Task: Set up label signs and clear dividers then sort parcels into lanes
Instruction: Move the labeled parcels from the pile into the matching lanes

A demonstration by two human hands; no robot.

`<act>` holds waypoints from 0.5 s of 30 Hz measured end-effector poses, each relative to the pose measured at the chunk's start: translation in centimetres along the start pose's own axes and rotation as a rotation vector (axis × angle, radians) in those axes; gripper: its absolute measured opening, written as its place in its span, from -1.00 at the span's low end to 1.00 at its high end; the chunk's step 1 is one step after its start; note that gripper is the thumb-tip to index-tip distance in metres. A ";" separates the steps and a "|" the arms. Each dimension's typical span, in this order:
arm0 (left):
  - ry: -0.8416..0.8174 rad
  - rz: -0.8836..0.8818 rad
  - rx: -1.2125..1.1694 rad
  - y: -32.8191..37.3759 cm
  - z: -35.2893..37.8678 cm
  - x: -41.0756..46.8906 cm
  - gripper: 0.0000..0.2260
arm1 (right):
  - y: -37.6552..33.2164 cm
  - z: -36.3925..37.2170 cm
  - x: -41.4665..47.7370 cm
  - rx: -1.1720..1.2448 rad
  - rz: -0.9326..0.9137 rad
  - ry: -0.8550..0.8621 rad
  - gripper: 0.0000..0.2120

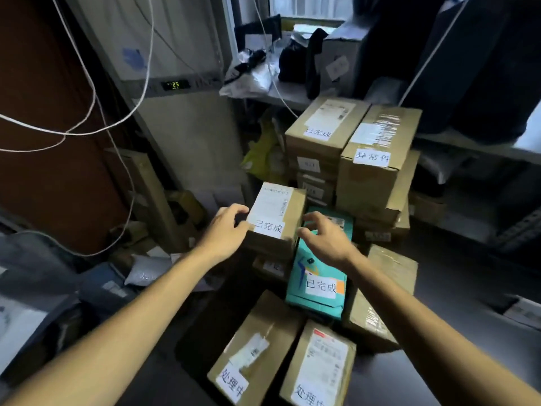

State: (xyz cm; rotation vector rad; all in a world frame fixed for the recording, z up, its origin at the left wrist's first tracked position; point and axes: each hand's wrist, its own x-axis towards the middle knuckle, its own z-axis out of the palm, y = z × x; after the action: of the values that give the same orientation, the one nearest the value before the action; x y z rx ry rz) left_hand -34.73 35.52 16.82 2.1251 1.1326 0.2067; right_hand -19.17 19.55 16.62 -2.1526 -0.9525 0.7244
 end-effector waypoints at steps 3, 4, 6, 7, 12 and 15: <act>-0.080 -0.056 0.000 -0.7 0.6 2.4 -0.59 | -0.3 1.0 1.9 0.030 0.053 0.020 -0.54; -0.113 -0.058 -0.017 -0.8 0.9 3.2 -0.57 | -0.4 1.3 2.4 0.047 0.074 0.030 -0.52; -0.174 -0.044 -0.041 -0.9 1.4 4.5 -0.57 | -0.4 1.9 3.0 0.078 0.107 0.054 -0.49; -0.205 -0.036 -0.068 -0.8 1.7 5.0 -0.59 | -0.5 2.1 3.2 0.093 0.122 0.064 -0.48; -0.280 -0.045 -0.291 -0.4 2.3 6.7 -0.82 | -1.1 3.4 3.3 0.187 0.218 0.123 -0.48; -0.301 -0.084 -0.355 -0.1 1.8 7.3 -0.79 | -2.3 4.0 3.1 0.258 0.226 0.167 -0.46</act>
State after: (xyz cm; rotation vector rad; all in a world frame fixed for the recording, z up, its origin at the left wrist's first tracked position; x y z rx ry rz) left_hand -29.61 40.30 14.13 1.7234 0.9279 0.0413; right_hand -21.09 24.53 15.21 -2.0701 -0.5049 0.7185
